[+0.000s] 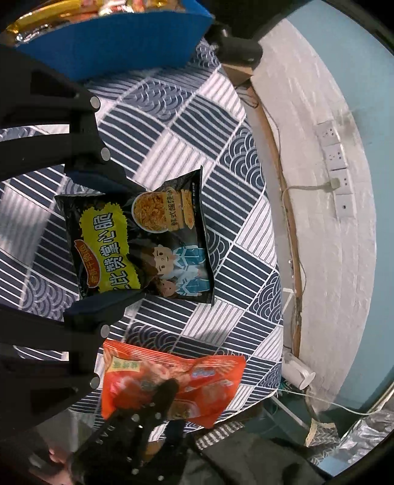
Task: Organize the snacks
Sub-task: 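Lift the black packet and red chip bag and carry both over the box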
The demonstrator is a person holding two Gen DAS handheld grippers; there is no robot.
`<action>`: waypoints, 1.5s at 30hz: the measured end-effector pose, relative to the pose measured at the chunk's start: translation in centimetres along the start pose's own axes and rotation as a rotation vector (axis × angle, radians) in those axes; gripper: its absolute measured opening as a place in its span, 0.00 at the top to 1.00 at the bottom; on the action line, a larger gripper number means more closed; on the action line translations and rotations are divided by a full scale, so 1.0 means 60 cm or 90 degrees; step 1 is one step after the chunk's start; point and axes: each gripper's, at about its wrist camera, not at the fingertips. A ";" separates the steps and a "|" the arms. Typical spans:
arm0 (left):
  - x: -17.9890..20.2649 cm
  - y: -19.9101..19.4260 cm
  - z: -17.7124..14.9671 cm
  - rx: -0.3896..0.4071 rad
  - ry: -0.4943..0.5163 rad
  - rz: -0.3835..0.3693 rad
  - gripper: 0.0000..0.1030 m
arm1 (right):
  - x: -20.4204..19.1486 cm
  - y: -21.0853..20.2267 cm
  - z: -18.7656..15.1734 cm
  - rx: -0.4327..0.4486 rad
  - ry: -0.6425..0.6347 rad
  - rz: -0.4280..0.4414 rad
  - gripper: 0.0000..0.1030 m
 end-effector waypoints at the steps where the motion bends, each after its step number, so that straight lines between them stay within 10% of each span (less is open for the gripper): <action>1: -0.006 -0.009 -0.005 0.004 -0.003 0.001 0.42 | -0.004 -0.005 0.003 0.004 -0.004 0.001 0.72; 24: -0.187 -0.192 -0.124 0.115 -0.071 0.068 0.42 | -0.194 -0.148 0.040 0.113 -0.134 0.105 0.72; 45: -0.434 -0.242 -0.204 0.131 -0.223 0.112 0.42 | -0.473 -0.132 0.134 0.096 -0.265 0.191 0.72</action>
Point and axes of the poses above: each gripper's, at about its wrist camera, not at the fingertips, and y roughly the way its jaws point, x to its right, z to its top, and after that the axes turned 8 degrees about z, right-handed
